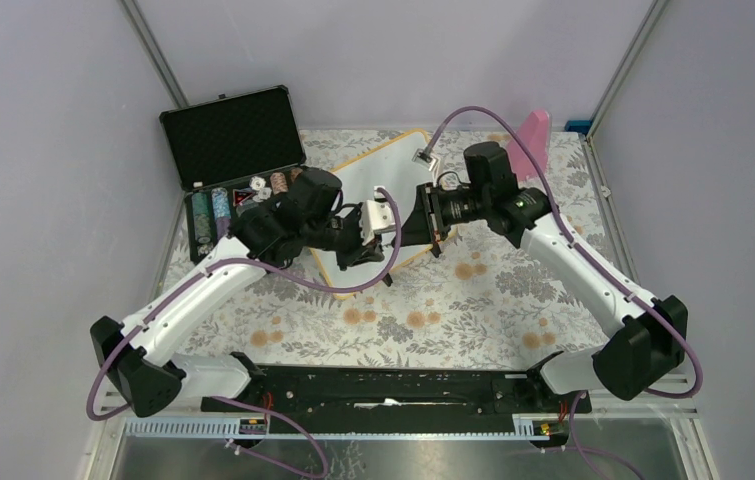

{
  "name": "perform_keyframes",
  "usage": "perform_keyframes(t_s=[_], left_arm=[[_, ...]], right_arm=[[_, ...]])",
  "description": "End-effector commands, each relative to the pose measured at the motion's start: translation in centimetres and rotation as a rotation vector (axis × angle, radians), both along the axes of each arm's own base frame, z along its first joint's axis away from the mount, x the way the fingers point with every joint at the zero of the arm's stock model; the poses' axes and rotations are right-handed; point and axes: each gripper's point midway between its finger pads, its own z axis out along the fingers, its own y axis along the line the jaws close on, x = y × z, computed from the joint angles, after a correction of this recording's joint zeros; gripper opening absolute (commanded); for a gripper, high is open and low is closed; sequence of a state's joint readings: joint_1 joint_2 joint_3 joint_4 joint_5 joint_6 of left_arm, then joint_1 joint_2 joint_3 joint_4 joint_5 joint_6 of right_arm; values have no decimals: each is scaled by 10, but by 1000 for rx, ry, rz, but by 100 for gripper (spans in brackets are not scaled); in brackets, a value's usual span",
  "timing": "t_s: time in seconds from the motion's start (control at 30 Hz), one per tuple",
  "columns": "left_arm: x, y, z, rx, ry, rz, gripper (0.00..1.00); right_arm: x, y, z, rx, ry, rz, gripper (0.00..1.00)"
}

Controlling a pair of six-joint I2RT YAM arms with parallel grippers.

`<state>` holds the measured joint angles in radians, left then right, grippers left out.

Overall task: Write a sentence on the whiteboard
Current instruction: Open the whiteboard marker, then place the pen cap at the center of the board.

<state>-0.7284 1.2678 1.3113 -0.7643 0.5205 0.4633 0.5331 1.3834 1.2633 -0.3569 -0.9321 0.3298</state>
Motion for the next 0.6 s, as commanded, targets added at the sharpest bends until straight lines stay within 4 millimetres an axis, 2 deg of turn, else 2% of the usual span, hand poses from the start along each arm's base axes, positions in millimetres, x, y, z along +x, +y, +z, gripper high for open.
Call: perform_keyframes(t_s=[0.0, 0.2, 0.4, 0.57], left_arm=[[-10, 24, -23, 88, 18, 18, 0], [-11, 40, -39, 129, 33, 32, 0], [-10, 59, -48, 162, 74, 54, 0], [-17, 70, -65, 229, 131, 49, 0]], right_arm=[[19, -15, 45, 79, -80, -38, 0], [35, -36, 59, 105, -98, -85, 0], [50, -56, 60, 81, -126, -137, 0], [52, -62, 62, 66, -145, -150, 0]])
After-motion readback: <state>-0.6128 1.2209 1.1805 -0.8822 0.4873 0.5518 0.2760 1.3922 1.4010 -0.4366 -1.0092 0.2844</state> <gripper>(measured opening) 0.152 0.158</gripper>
